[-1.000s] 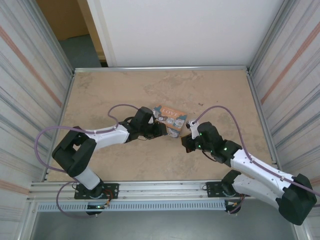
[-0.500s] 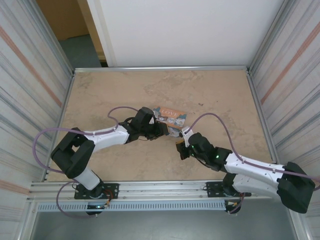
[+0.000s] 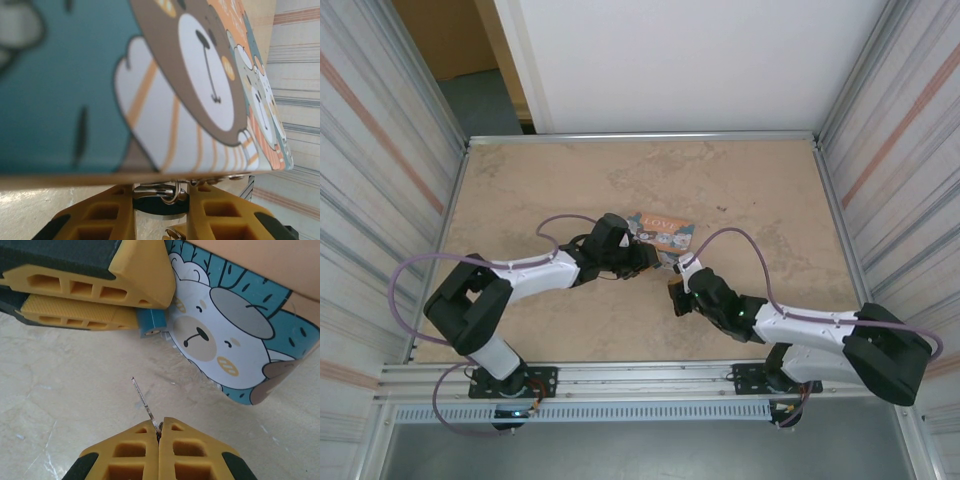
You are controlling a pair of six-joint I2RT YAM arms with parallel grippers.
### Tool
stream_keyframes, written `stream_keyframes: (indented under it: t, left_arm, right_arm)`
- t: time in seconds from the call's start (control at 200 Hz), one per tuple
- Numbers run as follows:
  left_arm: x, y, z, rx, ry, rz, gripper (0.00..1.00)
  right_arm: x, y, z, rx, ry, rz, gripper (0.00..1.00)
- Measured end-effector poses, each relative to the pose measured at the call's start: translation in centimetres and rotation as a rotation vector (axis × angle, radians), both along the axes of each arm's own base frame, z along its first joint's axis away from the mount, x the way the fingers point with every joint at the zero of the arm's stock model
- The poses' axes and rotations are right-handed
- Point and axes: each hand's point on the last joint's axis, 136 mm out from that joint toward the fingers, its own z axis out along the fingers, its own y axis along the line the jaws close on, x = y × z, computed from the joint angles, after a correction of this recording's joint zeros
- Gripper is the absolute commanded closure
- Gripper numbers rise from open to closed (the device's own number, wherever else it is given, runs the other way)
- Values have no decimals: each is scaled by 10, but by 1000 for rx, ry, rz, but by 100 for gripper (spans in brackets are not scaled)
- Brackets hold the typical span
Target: Unlock a padlock with a key
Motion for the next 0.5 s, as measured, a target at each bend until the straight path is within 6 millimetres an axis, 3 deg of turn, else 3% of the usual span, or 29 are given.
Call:
stream_keyframes:
  t: [0.501]
  left_arm:
    - [-1,-2,1,-7,3,0,98]
  right_arm:
    - [10,-2,-4,-14,-29,-45,100]
